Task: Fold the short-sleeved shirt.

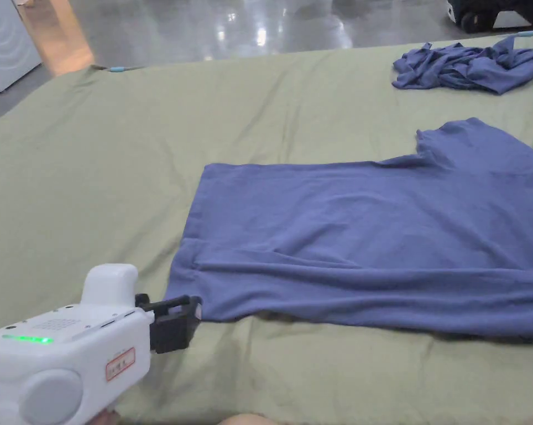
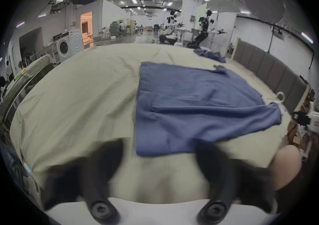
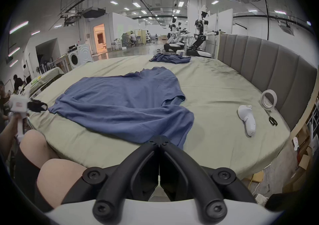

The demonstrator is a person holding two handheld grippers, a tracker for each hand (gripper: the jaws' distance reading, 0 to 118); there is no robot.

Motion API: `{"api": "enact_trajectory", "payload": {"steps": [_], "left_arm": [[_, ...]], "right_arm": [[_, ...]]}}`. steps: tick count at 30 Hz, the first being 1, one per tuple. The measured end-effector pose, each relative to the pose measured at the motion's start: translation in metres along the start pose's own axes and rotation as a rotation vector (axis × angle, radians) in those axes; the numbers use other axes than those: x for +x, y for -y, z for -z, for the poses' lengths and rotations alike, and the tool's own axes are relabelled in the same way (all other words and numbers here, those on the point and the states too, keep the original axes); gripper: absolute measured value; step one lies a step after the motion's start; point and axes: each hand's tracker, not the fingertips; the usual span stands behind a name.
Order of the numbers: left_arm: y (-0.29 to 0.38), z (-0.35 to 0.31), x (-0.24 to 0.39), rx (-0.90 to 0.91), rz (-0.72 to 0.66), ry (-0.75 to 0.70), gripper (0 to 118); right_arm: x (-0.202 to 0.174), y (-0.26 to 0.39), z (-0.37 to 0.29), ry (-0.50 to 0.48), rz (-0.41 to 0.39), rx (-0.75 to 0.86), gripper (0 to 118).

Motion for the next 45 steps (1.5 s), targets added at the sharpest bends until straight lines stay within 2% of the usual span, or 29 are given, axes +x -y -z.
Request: {"api": "enact_trajectory", "payload": {"steps": [1, 2, 3, 4, 5, 6, 7, 8, 10, 14, 15, 17, 18, 20, 21, 23, 24, 25, 28, 34, 38, 43, 44, 45], "left_arm": [[-0.003, 0.018, -0.001, -0.062, 0.023, -0.032, 113], [-0.005, 0.029, -0.002, -0.080, 0.029, -0.033, 109], [-0.007, 0.043, -0.001, -0.126, 0.029, -0.066, 101], [-0.003, 0.049, 0.001, -0.164, 0.023, -0.057, 82], [-0.002, 0.053, 0.002, -0.177, 0.035, -0.025, 76], [0.001, 0.045, 0.008, -0.110, 0.049, -0.079, 56], [0.000, 0.039, 0.014, -0.086, 0.097, -0.087, 25], [0.001, 0.030, 0.023, -0.072, 0.152, -0.099, 7], [0.003, 0.017, 0.029, -0.019, 0.222, -0.123, 6], [-0.004, -0.004, 0.015, 0.007, 0.110, -0.064, 5], [-0.007, -0.011, 0.012, 0.027, 0.073, -0.047, 5], [-0.014, -0.028, 0.023, 0.023, 0.059, -0.012, 5], [-0.015, -0.033, 0.026, 0.045, 0.065, -0.006, 5], [-0.019, -0.037, 0.038, 0.049, 0.108, -0.013, 5], [-0.020, -0.036, 0.040, 0.046, 0.112, -0.015, 5], [-0.021, -0.035, 0.039, 0.034, 0.103, -0.011, 5], [-0.022, -0.034, 0.040, 0.030, 0.099, -0.011, 5], [-0.022, -0.034, 0.040, 0.029, 0.098, -0.011, 5], [-0.023, -0.036, 0.034, 0.017, 0.084, -0.007, 5], [-0.026, -0.068, 0.024, 0.029, 0.022, 0.045, 5], [-0.016, -0.098, 0.014, 0.000, 0.026, 0.058, 5], [0.024, -0.111, 0.004, -0.087, 0.007, 0.085, 5], [0.032, -0.105, 0.001, -0.115, -0.018, 0.098, 8], [0.040, -0.100, 0.001, -0.146, -0.044, 0.109, 30]], "right_arm": [[-0.001, 0.000, 0.001, -0.015, 0.000, -0.007, 3], [-0.003, 0.000, 0.002, -0.014, 0.000, -0.008, 3], [-0.004, 0.000, 0.002, -0.015, -0.003, -0.009, 3], [-0.004, 0.000, 0.002, -0.018, -0.014, -0.010, 3], [-0.005, 0.000, 0.003, -0.009, -0.025, -0.011, 3], [-0.005, 0.001, 0.005, 0.001, -0.039, -0.013, 3], [-0.004, 0.002, 0.007, 0.005, -0.047, -0.020, 3], [-0.003, 0.004, 0.010, 0.011, -0.049, -0.030, 3], [0.000, 0.009, 0.019, 0.024, -0.052, -0.045, 3], [0.011, 0.015, 0.040, 0.073, -0.066, -0.046, 5], [0.015, 0.015, 0.047, 0.078, -0.065, -0.042, 31], [0.029, 0.019, 0.064, 0.093, -0.083, -0.060, 108], [0.033, 0.018, 0.074, 0.106, -0.075, -0.101, 118], [0.040, 0.023, 0.094, 0.069, -0.027, -0.158, 108], [0.042, 0.024, 0.102, 0.058, -0.023, -0.166, 78], [0.042, 0.025, 0.113, 0.039, -0.033, -0.210, 41], [0.042, 0.026, 0.114, 0.012, -0.032, -0.182, 8], [0.038, 0.026, 0.108, 0.024, -0.027, -0.136, 8], [0.040, 0.017, 0.104, -0.014, 0.012, -0.136, 8], [0.035, -0.008, 0.059, -0.032, -0.004, -0.108, 8], [0.032, -0.020, 0.016, -0.070, -0.079, -0.135, 8], [0.024, 0.003, 0.003, -0.050, -0.194, -0.243, 8], [0.023, 0.010, 0.009, -0.031, -0.205, -0.259, 9], [0.024, 0.018, 0.019, -0.022, -0.194, -0.261, 29]]}}
